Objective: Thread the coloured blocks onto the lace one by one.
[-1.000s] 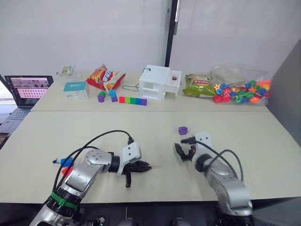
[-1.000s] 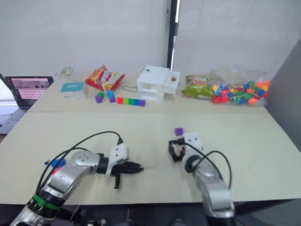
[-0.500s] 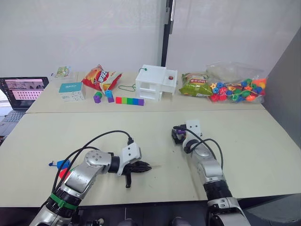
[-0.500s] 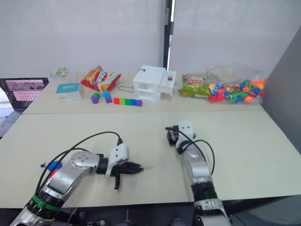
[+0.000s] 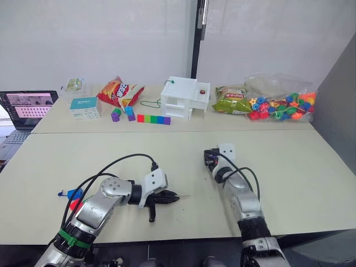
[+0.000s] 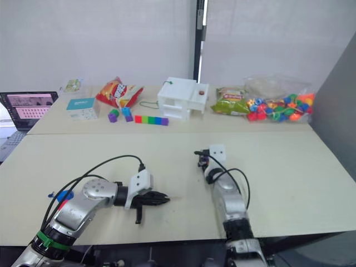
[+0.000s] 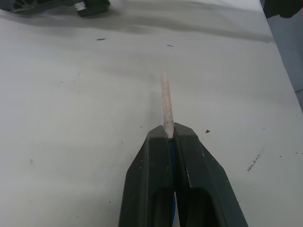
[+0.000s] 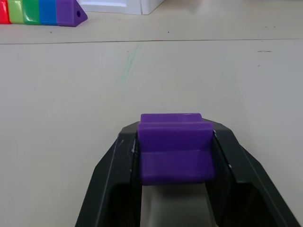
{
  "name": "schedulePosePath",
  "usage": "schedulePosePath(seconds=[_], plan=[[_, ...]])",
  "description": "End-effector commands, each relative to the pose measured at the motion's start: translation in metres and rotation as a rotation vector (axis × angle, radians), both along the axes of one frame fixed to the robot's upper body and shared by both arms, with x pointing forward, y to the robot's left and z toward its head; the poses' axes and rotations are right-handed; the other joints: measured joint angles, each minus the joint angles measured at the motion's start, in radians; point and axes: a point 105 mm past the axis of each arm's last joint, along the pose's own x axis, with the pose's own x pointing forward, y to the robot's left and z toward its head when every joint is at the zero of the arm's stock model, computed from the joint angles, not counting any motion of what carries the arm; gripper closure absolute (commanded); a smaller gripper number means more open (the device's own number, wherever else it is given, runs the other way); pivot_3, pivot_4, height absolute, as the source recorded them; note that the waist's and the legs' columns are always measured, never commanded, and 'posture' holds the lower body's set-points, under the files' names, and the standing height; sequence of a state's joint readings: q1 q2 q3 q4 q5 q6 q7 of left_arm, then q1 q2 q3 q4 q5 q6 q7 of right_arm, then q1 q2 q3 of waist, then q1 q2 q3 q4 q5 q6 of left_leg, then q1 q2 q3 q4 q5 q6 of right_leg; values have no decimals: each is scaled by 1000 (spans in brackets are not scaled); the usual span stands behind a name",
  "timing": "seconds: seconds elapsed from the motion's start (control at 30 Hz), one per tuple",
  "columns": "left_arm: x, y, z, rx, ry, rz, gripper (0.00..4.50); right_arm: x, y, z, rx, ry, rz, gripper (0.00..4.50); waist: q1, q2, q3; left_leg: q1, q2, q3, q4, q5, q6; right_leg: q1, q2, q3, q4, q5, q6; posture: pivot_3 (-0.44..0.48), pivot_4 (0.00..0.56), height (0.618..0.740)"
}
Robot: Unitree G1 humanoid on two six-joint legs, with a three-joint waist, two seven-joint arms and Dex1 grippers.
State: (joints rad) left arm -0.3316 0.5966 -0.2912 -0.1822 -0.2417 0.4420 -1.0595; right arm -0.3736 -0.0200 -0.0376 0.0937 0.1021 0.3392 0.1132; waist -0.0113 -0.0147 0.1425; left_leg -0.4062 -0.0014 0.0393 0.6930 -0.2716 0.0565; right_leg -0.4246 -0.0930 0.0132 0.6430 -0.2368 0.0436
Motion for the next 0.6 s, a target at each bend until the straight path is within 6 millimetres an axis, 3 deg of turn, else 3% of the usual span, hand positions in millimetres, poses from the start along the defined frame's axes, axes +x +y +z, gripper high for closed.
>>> schedulePosePath(seconds=[0.03, 0.17, 0.33, 0.47, 0.6], plan=[[1, 0, 8, -22, -28, -4, 4500, -31, 9, 32, 23, -83, 17, 3305, 0, 0, 0, 0, 0, 0, 0, 0, 0, 0, 0, 0, 0, 0, 0, 0, 150, 740], [4, -1, 9, -21, -28, -11, 4500, -84, 19, 19, -49, -16, 78, 3305, 3, 0, 0, 0, 0, 0, 0, -1, 1, 0, 0, 0, -1, 0, 0, 0, 150, 740], [5, -1, 9, -14, -24, -28, 4500, -119, 15, 0, -121, 78, 102, 3305, -1, 0, 0, 2, -1, 0, 1, -1, 2, 1, 0, 0, -4, -1, 0, 0, 150, 740], [7, -1, 9, -9, -25, -39, 4500, -125, 12, -22, -110, 166, 83, 3305, 2, 0, 0, 3, 0, 0, 2, -1, 1, 2, 1, 0, -3, -1, -1, 0, 150, 740], [8, -1, 10, -6, -27, -40, 4500, -123, 16, -32, -70, 209, 84, 3305, 2, -1, 0, 4, 0, -1, 1, -1, 1, 2, 2, 0, -3, -2, -2, 0, 150, 740]])
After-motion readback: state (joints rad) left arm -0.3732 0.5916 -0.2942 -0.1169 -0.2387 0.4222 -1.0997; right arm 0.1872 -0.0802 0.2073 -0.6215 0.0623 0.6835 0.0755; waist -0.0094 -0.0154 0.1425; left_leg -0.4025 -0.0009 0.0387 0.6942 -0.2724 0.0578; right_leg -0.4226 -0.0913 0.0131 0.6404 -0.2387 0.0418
